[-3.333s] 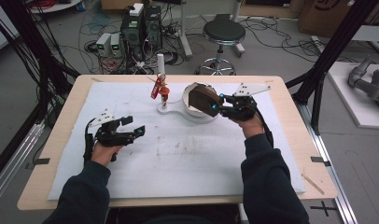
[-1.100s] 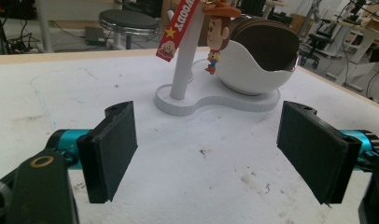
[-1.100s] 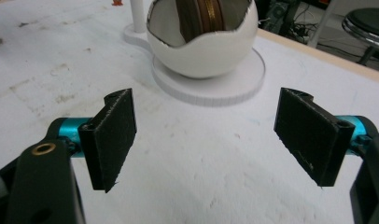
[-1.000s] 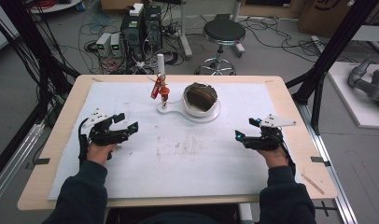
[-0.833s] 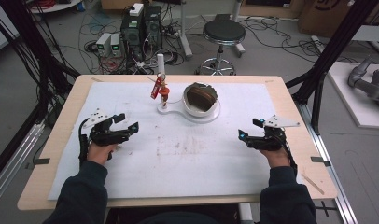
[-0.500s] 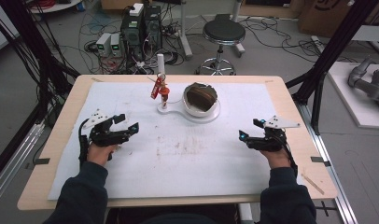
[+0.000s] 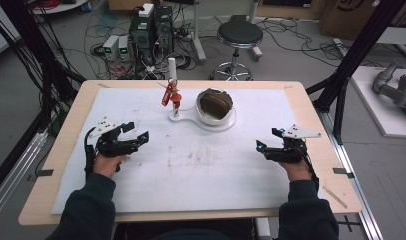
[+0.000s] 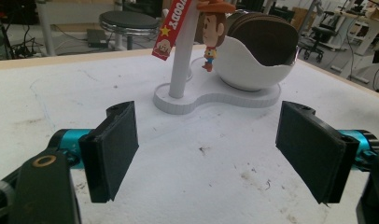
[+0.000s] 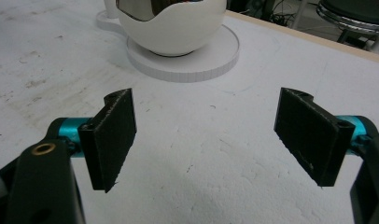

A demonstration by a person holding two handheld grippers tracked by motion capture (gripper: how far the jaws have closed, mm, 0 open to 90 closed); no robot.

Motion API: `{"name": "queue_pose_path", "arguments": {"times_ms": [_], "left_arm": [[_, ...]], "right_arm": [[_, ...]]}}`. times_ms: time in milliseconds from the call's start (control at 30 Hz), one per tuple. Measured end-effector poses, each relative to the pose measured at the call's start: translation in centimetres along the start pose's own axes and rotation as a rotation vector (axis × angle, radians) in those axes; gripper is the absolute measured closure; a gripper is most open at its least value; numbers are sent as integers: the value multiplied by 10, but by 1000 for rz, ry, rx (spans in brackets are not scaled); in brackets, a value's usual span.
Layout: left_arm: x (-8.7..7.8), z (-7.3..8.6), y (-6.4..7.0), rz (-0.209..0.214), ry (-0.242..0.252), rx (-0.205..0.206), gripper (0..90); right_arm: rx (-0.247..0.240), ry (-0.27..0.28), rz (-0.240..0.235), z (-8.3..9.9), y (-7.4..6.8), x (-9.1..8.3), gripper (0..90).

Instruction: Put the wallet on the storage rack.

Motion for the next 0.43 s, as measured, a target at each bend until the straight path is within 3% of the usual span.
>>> {"name": "queue_pose_path", "arguments": {"times_ms": [433], "left_arm": [[0,1,-1,-5,-3,-5,211]], "right_arm": [[-10,-6,-6,0,0,0,213]]}}
Point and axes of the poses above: each handheld gripper's, and its own axes: x roughly forward along the jaws, z roughly out of its underside, y roughly to its right, the point moved 4 cm from there along x, roughly forward along the jaws, and after that the axes turned 12 degrees about y, right-handed, at the moved point
